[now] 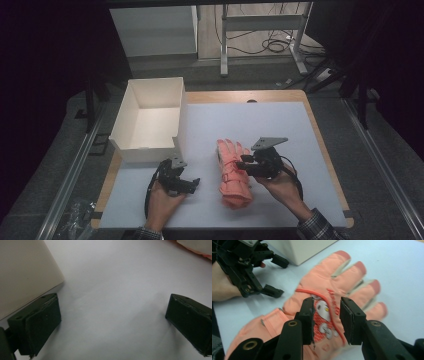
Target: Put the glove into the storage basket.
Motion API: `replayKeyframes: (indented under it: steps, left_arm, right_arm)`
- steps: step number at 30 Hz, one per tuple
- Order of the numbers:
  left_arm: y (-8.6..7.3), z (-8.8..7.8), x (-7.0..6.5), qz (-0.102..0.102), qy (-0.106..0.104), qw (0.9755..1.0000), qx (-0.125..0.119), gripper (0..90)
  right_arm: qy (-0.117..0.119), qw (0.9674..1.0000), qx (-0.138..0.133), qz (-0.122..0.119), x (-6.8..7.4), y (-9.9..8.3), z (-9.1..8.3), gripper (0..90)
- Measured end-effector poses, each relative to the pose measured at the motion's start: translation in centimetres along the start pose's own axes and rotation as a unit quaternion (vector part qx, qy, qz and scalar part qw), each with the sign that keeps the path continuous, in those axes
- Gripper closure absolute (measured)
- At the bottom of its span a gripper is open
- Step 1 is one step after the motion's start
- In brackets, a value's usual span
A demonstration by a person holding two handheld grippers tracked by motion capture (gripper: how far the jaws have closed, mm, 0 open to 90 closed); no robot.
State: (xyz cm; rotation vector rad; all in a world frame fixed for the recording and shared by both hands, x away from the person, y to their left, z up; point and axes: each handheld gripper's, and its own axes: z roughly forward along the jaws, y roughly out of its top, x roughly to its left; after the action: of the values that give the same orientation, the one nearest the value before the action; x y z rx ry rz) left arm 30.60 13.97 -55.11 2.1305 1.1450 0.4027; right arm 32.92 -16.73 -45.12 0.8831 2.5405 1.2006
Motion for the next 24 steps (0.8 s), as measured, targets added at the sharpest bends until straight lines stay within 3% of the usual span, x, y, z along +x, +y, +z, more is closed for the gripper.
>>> replayKeyframes:
  steps: [7, 15, 24]
  left_arm:
    - [0.0, 0.0, 0.0, -0.001, -0.001, 1.0000, 0.000, 0.0]
    - [0.0, 0.0, 0.1, 0.001, -0.001, 1.0000, 0.002, 0.0]
    - [-0.2, -0.6, 0.3, 0.005, -0.008, 0.9999, 0.008, 2.2]
  right_arm:
    - [-0.023, 0.9997, 0.004, 0.005, -1.5, -2.4, -1.3, 67.0]
    - [-0.002, 0.9997, 0.021, 0.013, -1.8, -6.7, -1.0, 85.7]
    - [0.030, 0.9991, 0.030, 0.006, -0.5, -8.8, -0.3, 88.3]
